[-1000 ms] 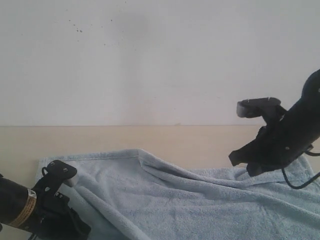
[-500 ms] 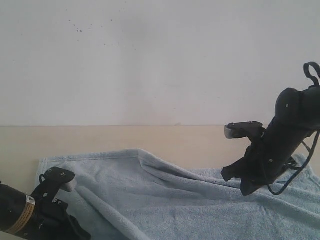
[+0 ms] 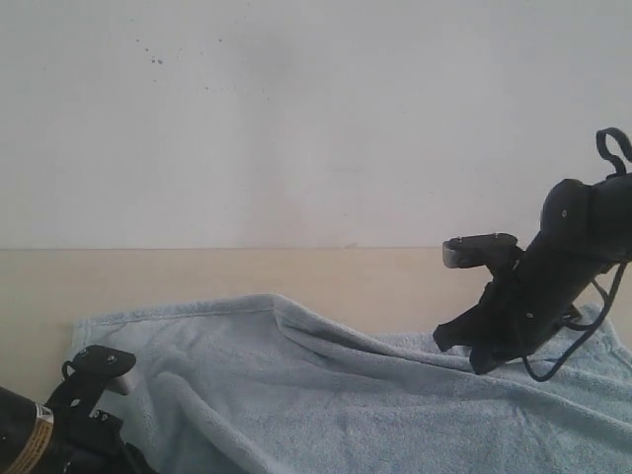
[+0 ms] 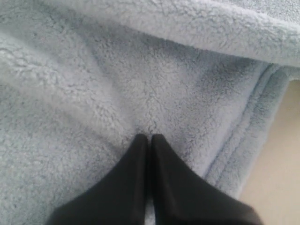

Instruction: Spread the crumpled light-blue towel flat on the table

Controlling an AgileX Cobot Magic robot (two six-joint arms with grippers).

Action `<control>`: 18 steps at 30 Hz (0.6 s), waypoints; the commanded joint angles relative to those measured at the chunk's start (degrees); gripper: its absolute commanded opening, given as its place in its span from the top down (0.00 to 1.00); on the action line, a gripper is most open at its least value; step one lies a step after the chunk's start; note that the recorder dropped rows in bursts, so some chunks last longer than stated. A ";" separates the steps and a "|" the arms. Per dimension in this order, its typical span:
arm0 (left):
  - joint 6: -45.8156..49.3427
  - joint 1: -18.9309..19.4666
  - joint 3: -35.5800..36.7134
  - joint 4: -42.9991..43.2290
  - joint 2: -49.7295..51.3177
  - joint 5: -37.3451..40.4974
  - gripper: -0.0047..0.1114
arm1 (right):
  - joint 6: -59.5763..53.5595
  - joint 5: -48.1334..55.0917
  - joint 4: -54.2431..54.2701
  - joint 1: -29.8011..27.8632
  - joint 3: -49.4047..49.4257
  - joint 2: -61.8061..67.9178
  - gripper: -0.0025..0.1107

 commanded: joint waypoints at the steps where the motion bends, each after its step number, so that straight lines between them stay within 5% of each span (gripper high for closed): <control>1: -0.02 -0.02 4.86 2.99 1.35 10.85 0.92 | -1.29 -2.59 -1.26 -0.23 -0.33 1.74 0.97; 8: 2.44 -0.02 7.57 2.99 1.35 16.36 0.92 | -1.70 -5.85 -3.36 -4.52 -1.94 0.75 0.97; 18: 5.15 -0.02 10.73 2.99 -1.07 16.60 0.92 | -1.18 -8.84 2.92 -21.02 -2.54 0.97 0.97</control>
